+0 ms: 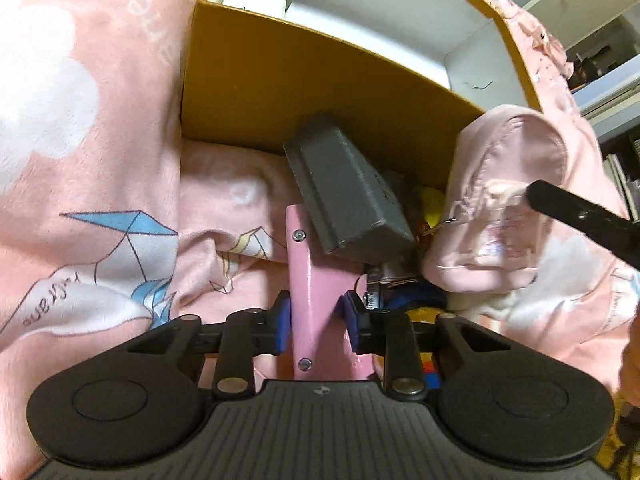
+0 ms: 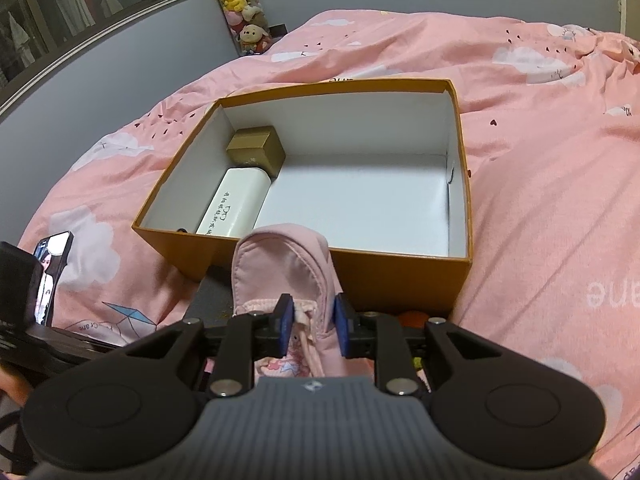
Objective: Organize objects
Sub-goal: 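Grasp the pink wallet with the left gripper, then carry the pink wallet with left while right carries the pouch toward the box, then open the left gripper to drop the pink wallet in the box while right lowers the pouch, then lower the pink pouch bag into the box and open the right gripper, then grasp the dark gray box with the left gripper while right grasps the anime card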
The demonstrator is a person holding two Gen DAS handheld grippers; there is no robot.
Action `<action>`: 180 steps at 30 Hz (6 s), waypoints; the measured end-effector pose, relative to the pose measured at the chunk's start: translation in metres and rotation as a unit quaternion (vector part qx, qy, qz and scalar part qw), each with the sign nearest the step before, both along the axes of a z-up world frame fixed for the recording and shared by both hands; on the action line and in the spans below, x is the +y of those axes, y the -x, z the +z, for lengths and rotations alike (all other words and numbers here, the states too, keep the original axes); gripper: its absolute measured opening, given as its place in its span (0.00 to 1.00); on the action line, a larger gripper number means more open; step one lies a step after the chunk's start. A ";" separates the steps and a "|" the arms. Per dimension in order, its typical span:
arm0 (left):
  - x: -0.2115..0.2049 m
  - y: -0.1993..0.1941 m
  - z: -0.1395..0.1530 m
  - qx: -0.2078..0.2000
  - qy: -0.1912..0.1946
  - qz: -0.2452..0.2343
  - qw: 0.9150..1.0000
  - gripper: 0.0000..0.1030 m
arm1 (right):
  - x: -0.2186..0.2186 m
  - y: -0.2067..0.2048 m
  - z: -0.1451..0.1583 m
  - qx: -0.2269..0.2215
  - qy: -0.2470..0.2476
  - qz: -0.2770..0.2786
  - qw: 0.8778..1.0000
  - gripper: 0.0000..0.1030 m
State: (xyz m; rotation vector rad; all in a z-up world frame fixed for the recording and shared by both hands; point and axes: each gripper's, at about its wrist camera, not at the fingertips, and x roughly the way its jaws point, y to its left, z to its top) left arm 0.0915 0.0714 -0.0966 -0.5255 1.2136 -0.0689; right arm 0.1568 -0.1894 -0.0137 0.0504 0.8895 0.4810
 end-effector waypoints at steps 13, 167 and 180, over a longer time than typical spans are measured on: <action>0.008 0.035 0.054 -0.076 -0.021 -0.004 0.997 0.19 | 0.002 0.012 0.019 -0.015 -0.002 -0.003 1.000 0.20; 0.034 -0.013 -0.010 -0.029 0.011 0.092 0.995 0.75 | 0.037 -0.008 -0.046 0.028 0.031 0.019 0.999 0.38; 0.045 -0.024 -0.043 -0.001 0.084 0.112 0.990 0.80 | 0.033 -0.021 -0.068 0.075 0.023 0.004 0.997 0.39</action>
